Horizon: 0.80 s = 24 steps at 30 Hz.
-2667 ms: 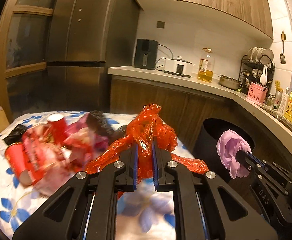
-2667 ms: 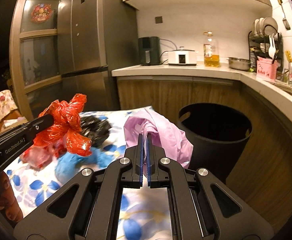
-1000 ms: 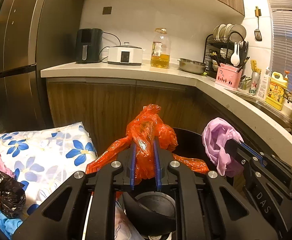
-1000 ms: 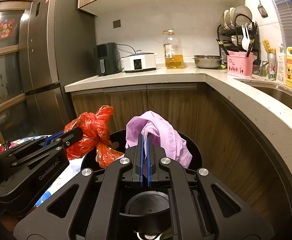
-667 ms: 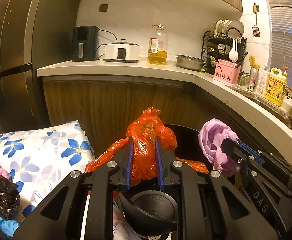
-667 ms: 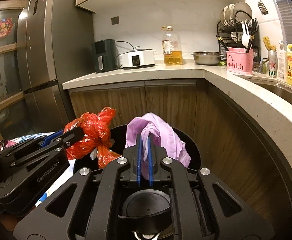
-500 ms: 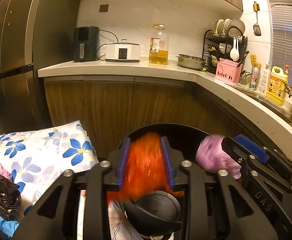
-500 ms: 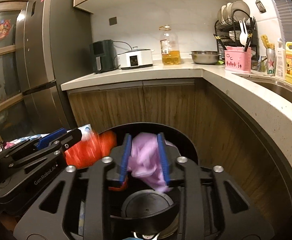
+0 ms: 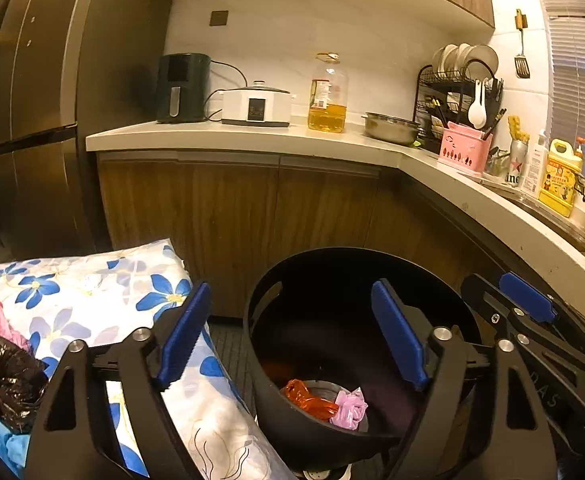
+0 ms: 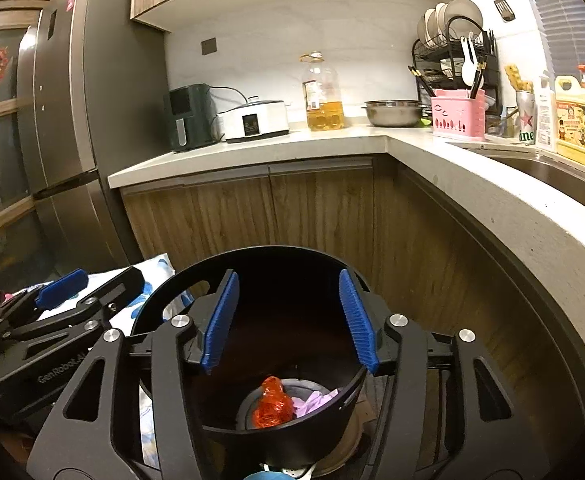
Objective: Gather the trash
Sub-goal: 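Open both grippers to drop the orange bag and pink glove into the bin, then move both grippers back over the table toward the remaining trash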
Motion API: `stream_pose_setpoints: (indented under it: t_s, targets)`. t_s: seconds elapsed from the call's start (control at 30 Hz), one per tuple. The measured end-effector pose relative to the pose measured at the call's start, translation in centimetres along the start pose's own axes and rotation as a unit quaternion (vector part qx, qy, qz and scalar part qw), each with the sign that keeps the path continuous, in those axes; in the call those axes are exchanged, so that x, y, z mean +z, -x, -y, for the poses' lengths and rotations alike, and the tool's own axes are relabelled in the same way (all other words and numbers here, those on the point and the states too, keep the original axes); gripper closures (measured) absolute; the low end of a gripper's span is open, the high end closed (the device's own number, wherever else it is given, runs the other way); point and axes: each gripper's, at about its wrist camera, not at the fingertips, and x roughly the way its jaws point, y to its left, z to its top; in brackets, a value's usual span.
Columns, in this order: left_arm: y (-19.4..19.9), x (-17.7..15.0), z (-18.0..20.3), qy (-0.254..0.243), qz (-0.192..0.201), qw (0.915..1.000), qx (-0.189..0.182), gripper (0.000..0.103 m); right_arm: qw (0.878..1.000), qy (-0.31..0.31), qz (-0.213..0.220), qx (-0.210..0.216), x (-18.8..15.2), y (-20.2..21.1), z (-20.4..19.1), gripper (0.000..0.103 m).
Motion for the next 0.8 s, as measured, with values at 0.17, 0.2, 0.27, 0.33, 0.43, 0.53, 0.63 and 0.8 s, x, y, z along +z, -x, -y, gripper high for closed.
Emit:
stream_pose_setpoints:
  t_s: [0.17, 0.2, 0.27, 0.33, 0.43, 0.53, 0.63, 0.8]
  targets:
    - [0.7, -0.2, -0.5, 0.004, -0.001, 0.9999, 0.011, 0.016, 1.000, 0.002, 0.001, -0.005, -0.1, 0.5, -0.3, 0.039]
    - [0.9, -0.2, -0.7, 0.006, -0.001, 0.9999, 0.013, 0.015, 1.000, 0.003, 0.001, -0.006, -0.1, 0.7, -0.4, 0.037]
    - [1.3, -0.4, -1.1, 0.008, -0.003, 0.9998, 0.021, 0.014, 1.000, 0.005, 0.004, -0.006, -0.1, 1.1, -0.7, 0.031]
    - [1.8, -0.5, -1.5, 0.010, -0.002, 0.9995, 0.028, 0.009, 1.000, 0.006, 0.005, -0.007, -0.2, 1.6, -0.9, 0.029]
    - [2.9, -0.7, -2.2, 0.015, 0.004, 0.9992, 0.037, 0.006, 1.000, 0.010, 0.003, -0.004, -0.3, 2.3, -1.4, 0.025]
    - [4.3, -1.0, -2.7, 0.015, 0.011, 0.9988, 0.045, 0.006, 1.000, 0.017, 0.003, -0.005, -0.5, 3.1, -2.0, 0.023]
    - [5.6, -1.2, -3.0, 0.008, 0.015, 0.9985, 0.051, 0.006, 1.000, 0.020, 0.004, -0.006, -0.6, 4.2, -2.6, 0.018]
    - [8.3, -2.0, -3.8, 0.008, 0.022, 0.9982, 0.056, 0.006, 1.000, 0.016, 0.005, -0.004, -0.7, 6.6, -3.4, 0.014]
